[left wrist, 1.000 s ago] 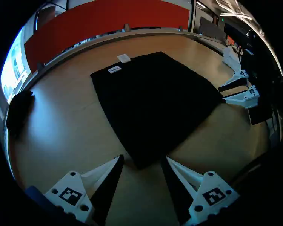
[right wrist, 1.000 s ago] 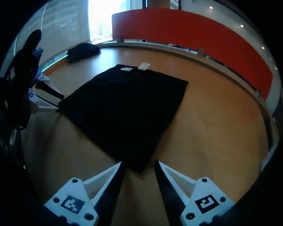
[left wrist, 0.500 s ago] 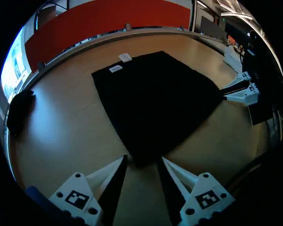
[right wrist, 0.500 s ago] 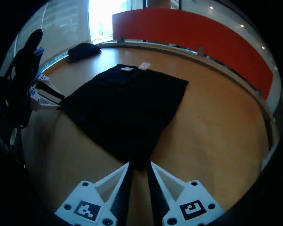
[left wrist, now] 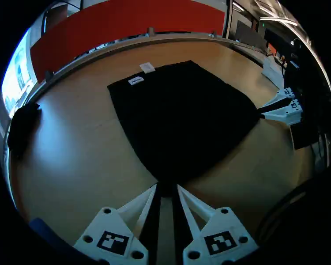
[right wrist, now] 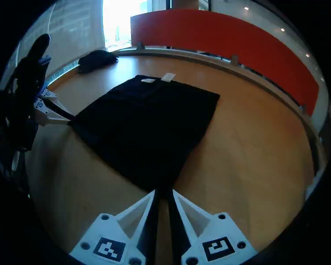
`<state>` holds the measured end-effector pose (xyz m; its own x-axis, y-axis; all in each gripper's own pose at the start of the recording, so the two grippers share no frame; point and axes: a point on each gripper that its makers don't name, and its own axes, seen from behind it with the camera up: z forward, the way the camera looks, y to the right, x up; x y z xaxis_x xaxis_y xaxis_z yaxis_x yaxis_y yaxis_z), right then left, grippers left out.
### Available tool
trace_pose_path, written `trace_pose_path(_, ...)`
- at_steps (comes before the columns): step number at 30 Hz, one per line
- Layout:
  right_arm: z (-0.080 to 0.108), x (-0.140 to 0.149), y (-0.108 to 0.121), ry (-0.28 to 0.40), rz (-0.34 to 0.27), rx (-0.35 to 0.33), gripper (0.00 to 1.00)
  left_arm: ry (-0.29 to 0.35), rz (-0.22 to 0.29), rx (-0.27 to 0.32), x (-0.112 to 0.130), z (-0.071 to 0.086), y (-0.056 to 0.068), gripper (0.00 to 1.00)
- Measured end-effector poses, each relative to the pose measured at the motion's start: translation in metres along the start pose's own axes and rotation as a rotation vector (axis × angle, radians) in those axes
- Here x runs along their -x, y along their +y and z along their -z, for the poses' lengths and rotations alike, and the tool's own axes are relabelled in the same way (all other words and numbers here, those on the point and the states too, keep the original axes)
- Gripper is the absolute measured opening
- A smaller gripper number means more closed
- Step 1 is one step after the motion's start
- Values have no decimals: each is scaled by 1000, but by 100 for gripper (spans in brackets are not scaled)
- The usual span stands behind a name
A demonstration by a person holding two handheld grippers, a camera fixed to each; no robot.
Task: Fold towel
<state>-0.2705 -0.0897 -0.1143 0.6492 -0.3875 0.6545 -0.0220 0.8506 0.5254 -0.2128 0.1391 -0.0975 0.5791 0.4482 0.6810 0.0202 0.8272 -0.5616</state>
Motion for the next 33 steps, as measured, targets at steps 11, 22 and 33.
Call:
trace_pose_path(11,3,-7,-5,12,-10,-7,11,16,5,-15,-4,1,0,5)
trace_pose_path(22,13,-28,-6,53,-20,-12,11,42,50,5,-15,12,0,5)
trace_pose_path(33,33,-59,-10,107,-24,-24,11,66,74,20,-29,32,3,5)
